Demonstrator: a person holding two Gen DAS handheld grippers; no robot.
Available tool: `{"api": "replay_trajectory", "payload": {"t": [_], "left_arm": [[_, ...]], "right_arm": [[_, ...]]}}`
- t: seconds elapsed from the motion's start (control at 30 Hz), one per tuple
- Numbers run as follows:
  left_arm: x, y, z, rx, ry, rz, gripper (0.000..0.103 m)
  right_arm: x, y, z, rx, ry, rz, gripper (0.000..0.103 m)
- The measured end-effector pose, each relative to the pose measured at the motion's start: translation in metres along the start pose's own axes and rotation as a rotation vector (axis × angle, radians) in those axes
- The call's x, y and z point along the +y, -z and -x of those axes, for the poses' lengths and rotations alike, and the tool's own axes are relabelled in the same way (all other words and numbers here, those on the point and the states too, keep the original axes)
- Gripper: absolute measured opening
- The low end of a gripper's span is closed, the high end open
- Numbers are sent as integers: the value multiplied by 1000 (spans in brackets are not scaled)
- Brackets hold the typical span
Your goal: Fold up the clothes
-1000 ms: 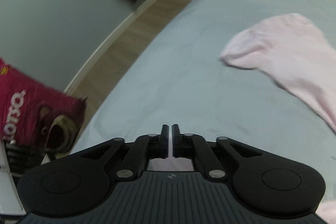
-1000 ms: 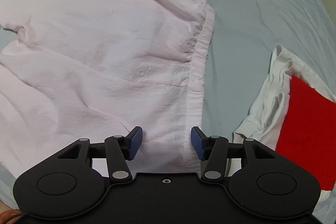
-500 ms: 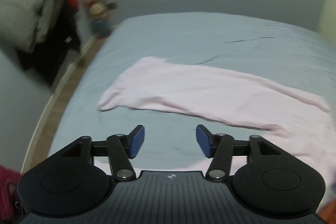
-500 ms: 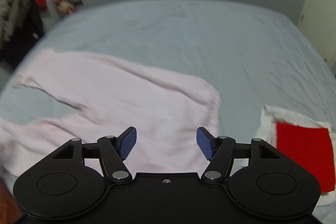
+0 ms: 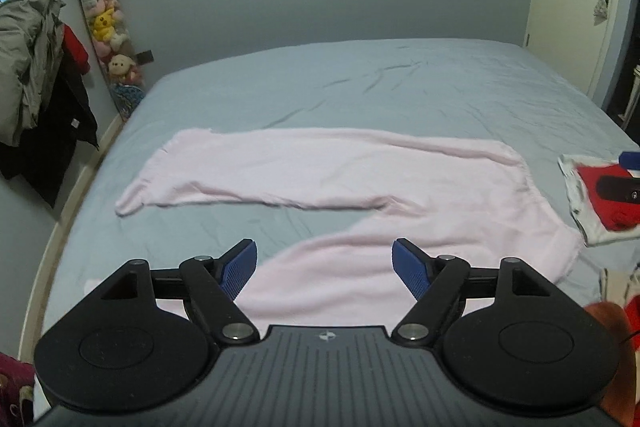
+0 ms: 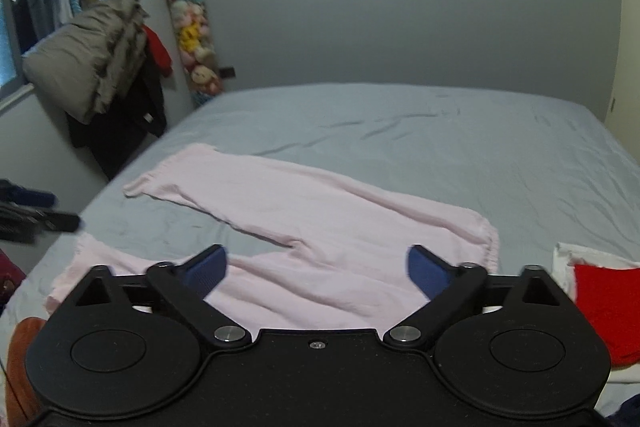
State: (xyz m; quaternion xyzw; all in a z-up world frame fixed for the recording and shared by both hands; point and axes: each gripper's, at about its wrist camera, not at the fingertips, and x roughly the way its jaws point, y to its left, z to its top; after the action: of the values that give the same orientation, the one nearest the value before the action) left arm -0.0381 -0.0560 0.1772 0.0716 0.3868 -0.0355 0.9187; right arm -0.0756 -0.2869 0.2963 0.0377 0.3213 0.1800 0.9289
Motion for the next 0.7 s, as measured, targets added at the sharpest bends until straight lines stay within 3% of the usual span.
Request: {"api": "replay_trajectory", "payload": {"t": [0.1,0.17,0.4,0.57,0.7], "left_arm": [[-10,13,4,-3,0,-7,77],[-18,21,10,-12,8,-4,86],[-34,49,15,-32,13,52,86],[-31,70,1,-20,-29,126,86],[-36,83,-10,-24,-19,141,86]], "right_arm": [[12,14,8,-3,-16,-23,102],[19,23,11,3,-6,-23,102],[45,66,8,-9,89,-14,102],[46,93,0,-19,145,-111,102],[48,106,-13,-3,168,-123,102]]}}
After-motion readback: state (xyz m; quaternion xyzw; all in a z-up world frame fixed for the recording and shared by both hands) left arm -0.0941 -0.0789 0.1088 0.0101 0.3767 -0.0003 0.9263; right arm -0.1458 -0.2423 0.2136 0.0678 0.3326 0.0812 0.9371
